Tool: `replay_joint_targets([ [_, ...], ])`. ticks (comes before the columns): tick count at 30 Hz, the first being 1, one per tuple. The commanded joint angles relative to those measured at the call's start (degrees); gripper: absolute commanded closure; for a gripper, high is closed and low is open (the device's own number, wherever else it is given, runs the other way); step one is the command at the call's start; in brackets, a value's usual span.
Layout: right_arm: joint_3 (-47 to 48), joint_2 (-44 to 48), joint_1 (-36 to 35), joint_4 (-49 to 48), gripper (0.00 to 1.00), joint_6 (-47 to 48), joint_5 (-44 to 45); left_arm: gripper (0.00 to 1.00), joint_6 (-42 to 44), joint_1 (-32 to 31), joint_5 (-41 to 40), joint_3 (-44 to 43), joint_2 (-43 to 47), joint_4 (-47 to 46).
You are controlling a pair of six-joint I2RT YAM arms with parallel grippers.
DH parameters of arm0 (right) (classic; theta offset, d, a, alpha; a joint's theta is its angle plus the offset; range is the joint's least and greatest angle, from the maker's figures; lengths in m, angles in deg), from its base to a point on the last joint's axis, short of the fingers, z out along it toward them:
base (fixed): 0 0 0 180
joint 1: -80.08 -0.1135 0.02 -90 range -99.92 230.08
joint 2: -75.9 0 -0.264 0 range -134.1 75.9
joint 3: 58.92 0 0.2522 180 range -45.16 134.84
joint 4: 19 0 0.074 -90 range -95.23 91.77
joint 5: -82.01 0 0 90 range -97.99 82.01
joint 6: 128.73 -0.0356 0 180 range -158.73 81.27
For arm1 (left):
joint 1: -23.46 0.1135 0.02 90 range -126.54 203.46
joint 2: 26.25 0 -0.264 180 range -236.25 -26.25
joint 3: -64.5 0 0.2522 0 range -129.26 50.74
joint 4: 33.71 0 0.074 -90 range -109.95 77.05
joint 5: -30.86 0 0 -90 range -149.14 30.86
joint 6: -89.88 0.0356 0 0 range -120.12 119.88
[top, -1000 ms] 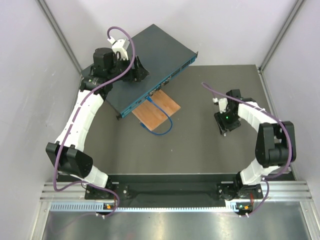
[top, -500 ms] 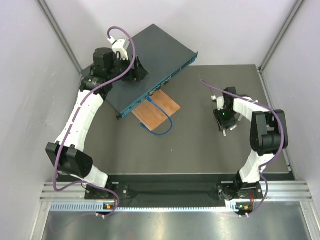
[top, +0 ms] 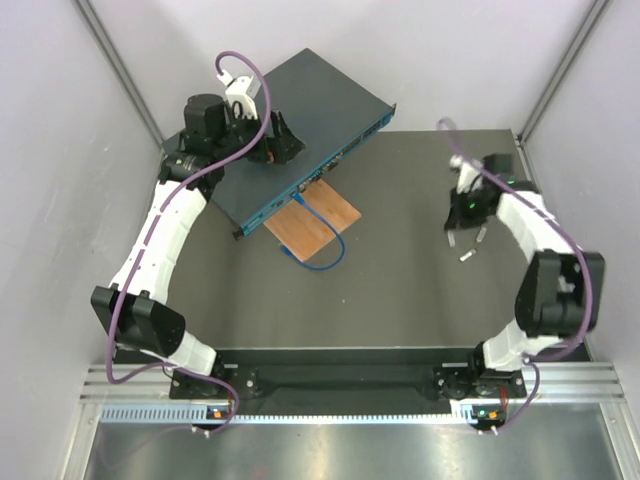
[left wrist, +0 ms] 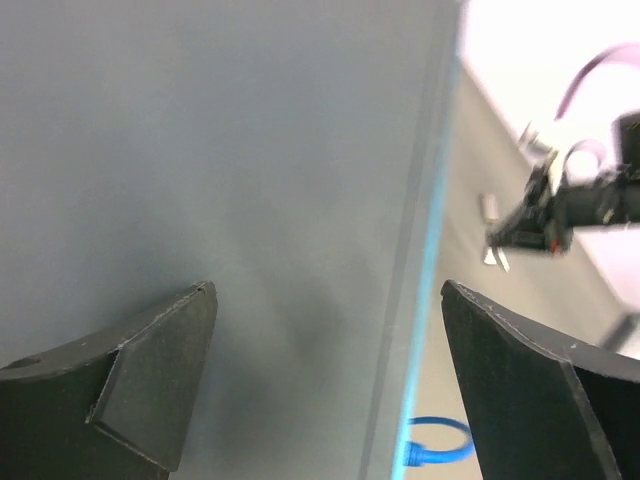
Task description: Insert the plug into the switch port
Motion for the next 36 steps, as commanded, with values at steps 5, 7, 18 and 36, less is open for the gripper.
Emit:
replay_joint_targets([
  [5, 12.65, 17.44, 6.07, -17.04, 1.00, -11.22, -33.28, 0.01, -11.04, -0.34, 20.95, 2.70, 3.19, -21.20],
  [7, 11.69, 19.30, 6.07, -31.34, 1.00, -21.92, -40.83, 0.01, -15.61, -1.57, 27.29, 5.94, 3.63, -31.00],
  [18, 0.70, 22.12, -3.58, -98.62, 1.00, -75.04, -37.18, 0.06, -20.08, -14.76, 25.53, 11.15, 3.47, -47.84],
  [36, -1.76, 28.27, -10.53, -73.15, 1.00, -63.98, -24.97, 0.39, 20.84, -30.66, -13.96, 5.54, 3.81, -20.45],
])
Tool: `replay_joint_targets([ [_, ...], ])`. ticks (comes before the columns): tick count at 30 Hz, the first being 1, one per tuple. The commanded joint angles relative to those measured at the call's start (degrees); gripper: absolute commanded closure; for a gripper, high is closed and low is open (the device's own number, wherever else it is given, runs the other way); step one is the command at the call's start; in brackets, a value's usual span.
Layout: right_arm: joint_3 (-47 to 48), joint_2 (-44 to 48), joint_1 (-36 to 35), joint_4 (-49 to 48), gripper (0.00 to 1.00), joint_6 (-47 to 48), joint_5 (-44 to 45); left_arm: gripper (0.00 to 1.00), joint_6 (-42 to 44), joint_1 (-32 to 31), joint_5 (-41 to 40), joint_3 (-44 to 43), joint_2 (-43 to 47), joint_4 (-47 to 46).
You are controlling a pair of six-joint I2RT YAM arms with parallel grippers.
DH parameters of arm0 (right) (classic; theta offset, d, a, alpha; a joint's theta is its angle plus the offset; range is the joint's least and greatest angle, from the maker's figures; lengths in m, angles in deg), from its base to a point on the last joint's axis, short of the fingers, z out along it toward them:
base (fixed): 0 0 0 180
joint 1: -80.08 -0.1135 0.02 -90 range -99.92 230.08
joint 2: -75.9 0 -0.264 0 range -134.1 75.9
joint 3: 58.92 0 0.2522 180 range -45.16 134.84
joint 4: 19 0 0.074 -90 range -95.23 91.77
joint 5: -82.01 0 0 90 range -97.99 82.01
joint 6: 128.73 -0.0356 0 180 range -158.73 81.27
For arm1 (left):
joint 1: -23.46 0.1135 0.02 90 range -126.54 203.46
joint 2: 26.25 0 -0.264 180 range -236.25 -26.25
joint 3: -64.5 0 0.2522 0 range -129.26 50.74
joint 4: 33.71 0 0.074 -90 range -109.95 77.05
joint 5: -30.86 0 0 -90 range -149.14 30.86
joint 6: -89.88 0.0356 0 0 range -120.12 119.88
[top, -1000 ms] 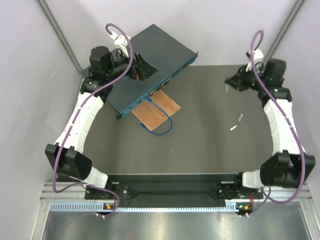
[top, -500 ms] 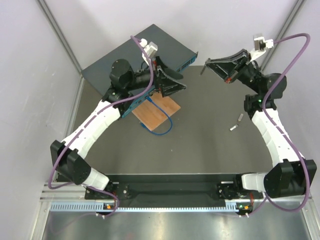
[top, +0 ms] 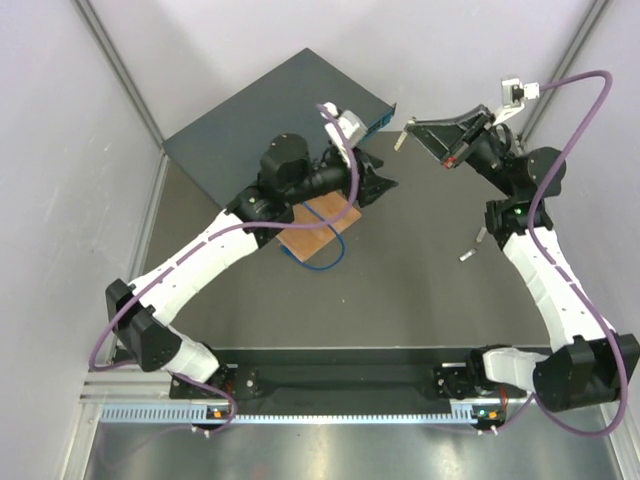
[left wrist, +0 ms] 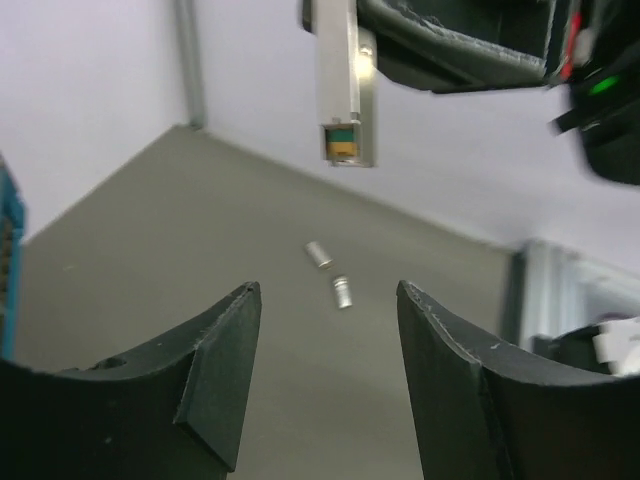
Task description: Insert the plug into the switch port
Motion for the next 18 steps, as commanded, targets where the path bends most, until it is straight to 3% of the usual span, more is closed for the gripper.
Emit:
replay_joint_targets([
  [1, -0.32, 3.88, -2.01, 7.26, 1.00, 7.88, 4.32, 0.39, 18.53, -3.13, -16.21, -4.97, 1.04, 10.67],
  [8, -3.31, 6.43, -5.70, 11.32, 1.00, 12.91, 7.58, 0.42, 26.97, -7.26, -19.47, -5.06, 0.86, 8.66],
  [18, -5.59, 7.31, -8.17, 11.76, 1.00, 14.59, 9.68, 0.53, 26.72, -8.50, -19.56, -6.81, -0.11, 7.07],
])
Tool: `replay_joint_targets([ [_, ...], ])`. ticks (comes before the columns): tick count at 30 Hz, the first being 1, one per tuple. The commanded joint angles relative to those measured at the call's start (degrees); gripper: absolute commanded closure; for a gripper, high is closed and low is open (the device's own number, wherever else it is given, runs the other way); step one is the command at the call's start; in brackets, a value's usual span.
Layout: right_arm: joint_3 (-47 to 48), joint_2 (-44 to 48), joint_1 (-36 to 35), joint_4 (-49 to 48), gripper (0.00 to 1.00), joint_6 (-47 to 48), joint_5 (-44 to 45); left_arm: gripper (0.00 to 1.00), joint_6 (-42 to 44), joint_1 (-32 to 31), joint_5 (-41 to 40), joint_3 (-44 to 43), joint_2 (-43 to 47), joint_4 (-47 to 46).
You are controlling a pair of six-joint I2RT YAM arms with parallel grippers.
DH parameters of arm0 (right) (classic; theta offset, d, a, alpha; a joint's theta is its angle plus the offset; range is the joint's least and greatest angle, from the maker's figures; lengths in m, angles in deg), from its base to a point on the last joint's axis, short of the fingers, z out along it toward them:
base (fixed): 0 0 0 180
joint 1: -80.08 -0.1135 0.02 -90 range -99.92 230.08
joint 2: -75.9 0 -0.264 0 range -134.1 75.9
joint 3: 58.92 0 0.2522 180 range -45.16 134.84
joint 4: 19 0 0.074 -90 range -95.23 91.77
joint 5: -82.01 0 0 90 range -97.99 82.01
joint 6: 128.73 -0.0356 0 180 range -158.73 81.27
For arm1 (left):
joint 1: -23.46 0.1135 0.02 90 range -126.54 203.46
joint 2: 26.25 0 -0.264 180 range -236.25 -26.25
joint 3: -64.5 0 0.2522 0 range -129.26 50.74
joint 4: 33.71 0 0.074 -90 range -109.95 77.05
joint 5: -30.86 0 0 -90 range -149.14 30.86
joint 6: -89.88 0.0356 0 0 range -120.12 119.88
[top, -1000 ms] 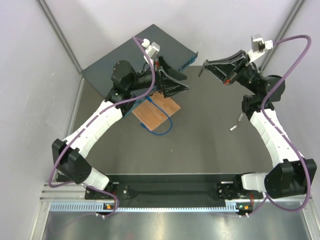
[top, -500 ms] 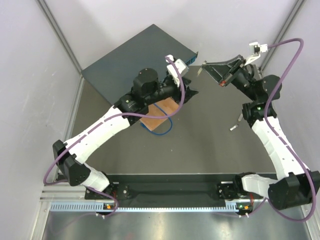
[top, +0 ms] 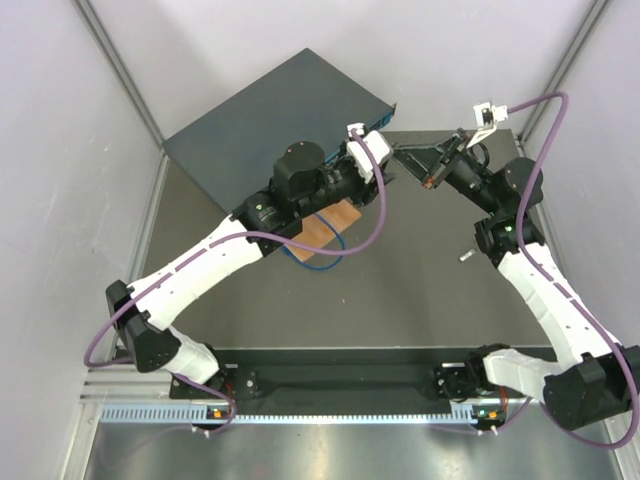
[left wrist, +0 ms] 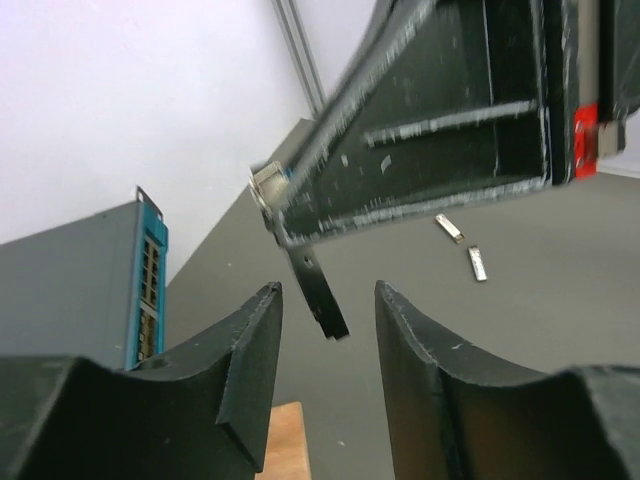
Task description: Insert the plug into the switch port
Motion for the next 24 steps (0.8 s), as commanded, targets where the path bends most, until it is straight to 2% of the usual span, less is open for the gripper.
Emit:
replay_joint_targets([
  [1, -0.83, 1.96, -1.35, -2.47, 1.00, 1.21, 1.64, 0.54, 0.88, -0.32, -0.72, -3.03, -0.28, -2.24],
  [5, -1.71, 2.22, -1.70, -4.23, 1.00, -0.02, 1.38, 0.66, 0.88, -0.41, -0.81, -3.30, -0.81, -2.24],
  [7, -2.06, 2.48, -1.70, -4.14, 1.00, -0.46, 1.38, 0.77, 0.79, -0.41, -1.60, -3.30, -1.25, -2.15],
  [8, -2.15, 2.57, -1.70, -4.23, 1.00, -0.64, 1.56, 0.80, 1.23, -0.41, -1.68, -3.39, -1.34, -1.89],
  [11, -2.50, 3.01, -1.79, -4.67, 1.00, -1.07, 1.56, 0.80, 1.41, -0.41, -2.74, -3.39, -1.69, -1.19],
  [16, -3.12, 3.10, -1.79, -5.28, 1.00, -2.04, 0.77, 0.72, 1.67, -0.41, -3.35, -3.65, -2.48, -1.01],
  [18, -3.38, 3.19, -1.88, -5.55, 1.00, -2.39, 0.51, 0.74, 2.20, -0.41, -3.44, -3.82, -2.75, -0.57],
  [19, -3.21, 3.19, -1.88, -5.29, 1.00, -2.31, 0.33, 0.79, 2.37, -0.41, -3.36, -3.91, -2.75, -0.22],
  [20, -3.12, 3.19, -1.96, -4.15, 0.99, -2.31, 0.07, 0.91, 2.81, -0.50, -3.09, -3.91, -2.75, -0.13],
  [21, -2.86, 3.10, -1.88, -3.27, 0.93, -2.13, -0.29, 0.99, 3.16, -0.41, -2.92, -3.74, -2.66, -0.04],
  [22, -2.42, 3.27, -1.79, -2.22, 0.73, -1.26, -0.72, 1.00, 4.38, -0.41, -2.66, -3.56, -2.22, 0.22],
  [24, -1.63, 3.54, -0.39, 2.67, 0.49, 0.84, -2.39, 1.00, 6.23, -0.41, -1.69, -2.07, -0.91, 0.48],
])
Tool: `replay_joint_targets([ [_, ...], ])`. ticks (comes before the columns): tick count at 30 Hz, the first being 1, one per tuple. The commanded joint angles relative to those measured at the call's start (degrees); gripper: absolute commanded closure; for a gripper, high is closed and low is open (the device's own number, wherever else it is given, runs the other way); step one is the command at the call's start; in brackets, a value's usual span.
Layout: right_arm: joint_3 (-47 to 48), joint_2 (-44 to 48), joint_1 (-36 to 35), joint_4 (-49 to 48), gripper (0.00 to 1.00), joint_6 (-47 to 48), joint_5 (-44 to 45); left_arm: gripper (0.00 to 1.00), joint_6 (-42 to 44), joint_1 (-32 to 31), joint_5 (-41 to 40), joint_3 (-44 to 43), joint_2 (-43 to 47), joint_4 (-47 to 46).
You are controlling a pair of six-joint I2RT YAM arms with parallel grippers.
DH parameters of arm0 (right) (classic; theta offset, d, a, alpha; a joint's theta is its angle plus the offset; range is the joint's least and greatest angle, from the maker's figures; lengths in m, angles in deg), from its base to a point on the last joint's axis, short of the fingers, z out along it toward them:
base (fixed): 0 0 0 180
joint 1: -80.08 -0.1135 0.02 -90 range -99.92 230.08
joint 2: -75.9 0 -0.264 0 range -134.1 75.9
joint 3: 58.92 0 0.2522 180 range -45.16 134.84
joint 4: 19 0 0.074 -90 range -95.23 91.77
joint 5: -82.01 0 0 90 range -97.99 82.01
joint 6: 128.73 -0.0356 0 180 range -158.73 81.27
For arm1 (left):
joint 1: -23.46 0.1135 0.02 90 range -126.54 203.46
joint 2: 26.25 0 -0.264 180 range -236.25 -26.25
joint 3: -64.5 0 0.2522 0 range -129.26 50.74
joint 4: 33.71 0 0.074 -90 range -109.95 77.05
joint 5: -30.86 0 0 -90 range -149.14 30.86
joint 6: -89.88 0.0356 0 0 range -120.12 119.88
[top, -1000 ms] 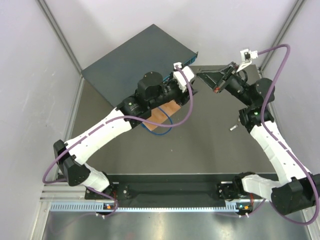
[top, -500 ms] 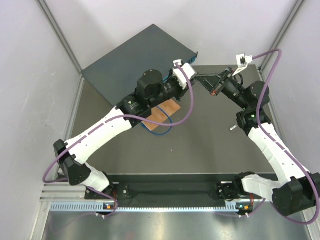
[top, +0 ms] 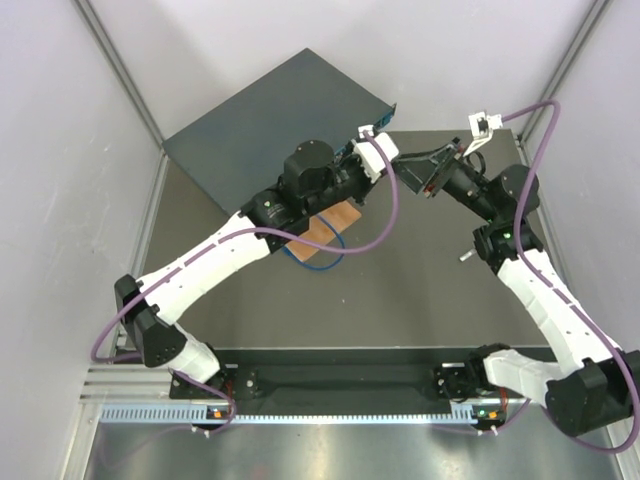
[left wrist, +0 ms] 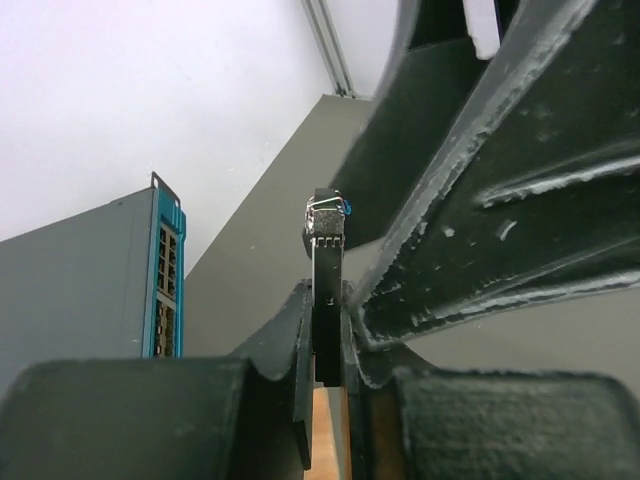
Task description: Insert the plug into the switch port
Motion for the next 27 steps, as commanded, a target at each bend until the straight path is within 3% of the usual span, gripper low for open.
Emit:
replay_joint_targets([
  [1, 3.44, 1.92, 1.08, 5.00, 0.35, 3.56, -4.30, 1.00, 5.31, -0.21, 1.68, 0.27, 2.29, -0.17],
  [4, 8.52, 1.66, 4.77, 20.09, 0.23, 13.12, -9.65, 1.00, 9.62, -0.21, 4.66, 3.25, 5.45, 1.67],
  [8, 16.18, 0.17, 7.76, 40.14, 0.11, 28.85, -16.32, 1.00, 21.92, -0.39, 8.00, 9.83, 10.28, 4.22],
  [12, 25.66, -3.60, 7.68, 62.11, 0.16, 53.23, -20.72, 1.00, 37.47, -3.54, 9.42, 15.29, 15.11, 7.04],
  [14, 27.88, -5.02, 7.68, 73.67, 0.22, 59.53, -22.66, 1.00, 47.22, -5.13, 8.72, 19.84, 16.70, 7.13],
  [17, 29.91, -6.51, 6.28, 83.56, 0.28, 69.38, -23.55, 1.00, 57.96, -8.12, 6.44, 25.91, 19.51, 5.02],
  [22, 26.24, -4.24, 0.13, 85.27, 0.32, 73.01, -19.25, 1.00, 67.28, -11.99, 1.43, 30.24, 20.66, 2.39],
  [27, 17.72, 1.29, -3.65, 76.68, 0.32, 67.48, -15.12, 1.00, 71.77, -15.41, -7.71, 33.76, 19.96, -2.71],
])
